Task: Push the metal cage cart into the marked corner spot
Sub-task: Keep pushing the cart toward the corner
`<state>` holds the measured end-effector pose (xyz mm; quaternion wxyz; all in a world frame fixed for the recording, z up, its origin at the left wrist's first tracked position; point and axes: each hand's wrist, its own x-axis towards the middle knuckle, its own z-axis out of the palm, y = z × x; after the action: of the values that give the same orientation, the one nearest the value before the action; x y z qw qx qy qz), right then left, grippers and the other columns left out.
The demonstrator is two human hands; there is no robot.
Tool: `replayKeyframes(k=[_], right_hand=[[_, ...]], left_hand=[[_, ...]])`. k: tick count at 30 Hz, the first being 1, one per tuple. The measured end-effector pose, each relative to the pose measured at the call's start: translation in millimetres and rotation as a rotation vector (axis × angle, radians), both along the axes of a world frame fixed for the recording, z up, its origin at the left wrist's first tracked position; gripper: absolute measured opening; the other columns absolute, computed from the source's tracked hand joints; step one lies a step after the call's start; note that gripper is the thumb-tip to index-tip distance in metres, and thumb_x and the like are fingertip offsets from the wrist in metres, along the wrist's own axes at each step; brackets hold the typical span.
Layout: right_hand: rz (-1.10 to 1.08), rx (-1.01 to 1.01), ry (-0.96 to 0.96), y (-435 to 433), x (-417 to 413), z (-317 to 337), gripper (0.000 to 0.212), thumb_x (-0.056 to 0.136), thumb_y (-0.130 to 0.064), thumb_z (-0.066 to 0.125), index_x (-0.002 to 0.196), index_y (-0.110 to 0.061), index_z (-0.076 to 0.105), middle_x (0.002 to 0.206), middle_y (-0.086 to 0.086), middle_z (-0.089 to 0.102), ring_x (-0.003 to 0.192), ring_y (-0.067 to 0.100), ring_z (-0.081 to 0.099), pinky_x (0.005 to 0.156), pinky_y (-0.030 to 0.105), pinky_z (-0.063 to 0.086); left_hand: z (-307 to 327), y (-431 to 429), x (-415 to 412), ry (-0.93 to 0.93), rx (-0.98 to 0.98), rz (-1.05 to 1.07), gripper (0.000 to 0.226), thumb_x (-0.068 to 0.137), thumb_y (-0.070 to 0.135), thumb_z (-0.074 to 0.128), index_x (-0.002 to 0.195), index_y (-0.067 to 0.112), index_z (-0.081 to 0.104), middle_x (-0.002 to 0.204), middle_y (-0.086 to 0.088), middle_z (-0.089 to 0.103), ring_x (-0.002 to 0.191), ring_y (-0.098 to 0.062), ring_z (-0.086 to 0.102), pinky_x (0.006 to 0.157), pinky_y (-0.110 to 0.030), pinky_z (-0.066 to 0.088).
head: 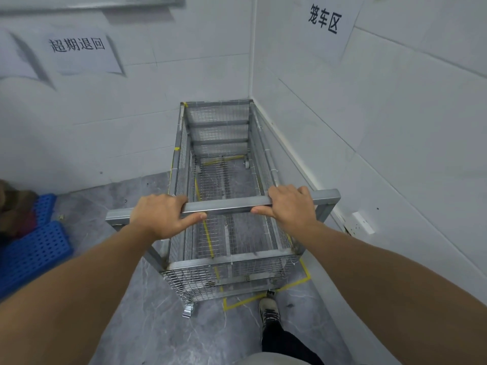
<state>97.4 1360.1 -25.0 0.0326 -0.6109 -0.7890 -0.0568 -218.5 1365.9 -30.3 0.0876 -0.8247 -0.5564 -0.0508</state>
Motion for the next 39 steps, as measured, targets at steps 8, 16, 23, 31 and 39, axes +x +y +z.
replayKeyframes(k=[8, 16, 23, 31, 39], right_hand=[[-0.002, -0.025, 0.033, -1, -2, 2, 0.077, 0.068, -0.088, 0.009, 0.088, -0.023, 0.044, 0.093, -0.001, 0.062, 0.09, 0.023, 0.053, 0.084, 0.042, 0.035], [-0.032, 0.015, 0.001, -2, -4, -1, 0.08, 0.07, -0.089, 0.011, 0.085, -0.019, 0.048, 0.083, 0.002, 0.06, 0.079, 0.024, 0.05, 0.074, 0.041, 0.03], [-0.02, 0.087, -0.001, -1, -3, -9, 0.085, 0.072, -0.09, 0.014, 0.084, -0.017, 0.055, 0.078, 0.004, 0.062, 0.075, 0.026, 0.054, 0.071, 0.041, 0.031], [-0.087, 0.0, -0.02, -1, -8, 2, 0.086, 0.063, -0.093, 0.005, 0.087, -0.023, 0.048, 0.09, 0.001, 0.06, 0.087, 0.025, 0.053, 0.079, 0.043, 0.032], [-0.097, 0.046, 0.03, -10, -39, -6, 0.086, 0.067, -0.092, 0.019, 0.094, -0.019, 0.053, 0.097, 0.004, 0.06, 0.094, 0.027, 0.052, 0.087, 0.046, 0.031]], left_hand=[[-2, 4, -2, -0.041, -0.037, 0.0, 0.075, 0.069, 0.096, 0.004, 0.064, 0.03, 0.039, 0.05, 0.009, 0.051, 0.045, -0.01, 0.048, 0.045, -0.027, 0.035], [1, 3, -1, -0.049, -0.068, -0.004, 0.071, 0.069, 0.097, 0.006, 0.063, 0.032, 0.035, 0.05, 0.01, 0.049, 0.044, -0.007, 0.045, 0.043, -0.025, 0.029], [0, 2, -1, -0.03, -0.057, 0.011, 0.073, 0.07, 0.096, 0.005, 0.067, 0.032, 0.039, 0.05, 0.012, 0.046, 0.044, -0.004, 0.042, 0.043, -0.025, 0.026], [0, 1, 1, -0.037, -0.048, 0.002, 0.076, 0.071, 0.095, 0.006, 0.069, 0.028, 0.042, 0.051, 0.008, 0.048, 0.047, -0.017, 0.049, 0.045, -0.028, 0.038], [0, 1, 1, -0.025, -0.064, 0.002, 0.079, 0.074, 0.094, 0.008, 0.072, 0.023, 0.045, 0.05, 0.002, 0.049, 0.048, -0.025, 0.053, 0.048, -0.033, 0.046]])
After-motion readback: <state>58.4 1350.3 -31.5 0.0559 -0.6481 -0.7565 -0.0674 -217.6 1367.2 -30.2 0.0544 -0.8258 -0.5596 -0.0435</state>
